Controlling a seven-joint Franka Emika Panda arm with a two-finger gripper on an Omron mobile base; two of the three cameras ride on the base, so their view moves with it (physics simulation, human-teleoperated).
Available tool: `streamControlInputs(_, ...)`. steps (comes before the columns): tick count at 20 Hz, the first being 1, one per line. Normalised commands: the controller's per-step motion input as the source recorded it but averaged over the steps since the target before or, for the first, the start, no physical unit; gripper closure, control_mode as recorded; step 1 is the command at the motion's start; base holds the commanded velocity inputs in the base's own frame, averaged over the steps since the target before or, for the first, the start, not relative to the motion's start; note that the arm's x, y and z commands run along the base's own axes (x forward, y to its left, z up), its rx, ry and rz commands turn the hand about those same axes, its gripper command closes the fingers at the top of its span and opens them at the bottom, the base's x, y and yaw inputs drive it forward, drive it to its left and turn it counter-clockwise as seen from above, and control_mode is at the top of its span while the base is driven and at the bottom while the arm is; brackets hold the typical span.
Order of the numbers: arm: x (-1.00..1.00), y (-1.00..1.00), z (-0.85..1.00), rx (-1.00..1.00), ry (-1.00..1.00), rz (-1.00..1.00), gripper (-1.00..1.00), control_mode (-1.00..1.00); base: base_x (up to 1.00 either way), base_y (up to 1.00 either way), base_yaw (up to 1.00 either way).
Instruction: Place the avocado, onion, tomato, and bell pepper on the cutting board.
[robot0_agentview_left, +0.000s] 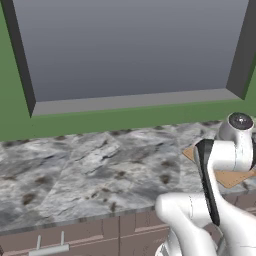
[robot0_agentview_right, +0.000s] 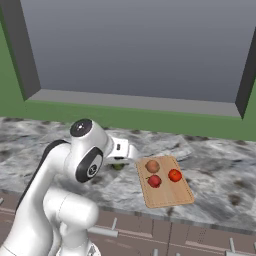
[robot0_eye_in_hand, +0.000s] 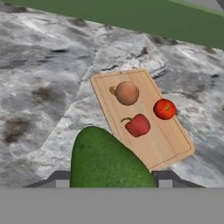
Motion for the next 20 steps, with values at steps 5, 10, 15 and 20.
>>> streamControlInputs(5,-0.27,-0.67,0.16,0.0,0.0,-0.07,1.0,-1.0,0.0,0.0,0.0)
streamControlInputs(10,0.0,-0.39,0.01,0.09,0.0,0.0,1.0,-1.0,0.0,0.0,0.0)
streamControlInputs(15,-0.01,-0.54,0.0,0.09,0.0,0.01,1.0,-1.0,0.0,0.0,0.0)
streamControlInputs(20,0.01,-0.32,0.0,0.06,0.15,0.0,1.0,-1.0,0.0,0.0,0.0)
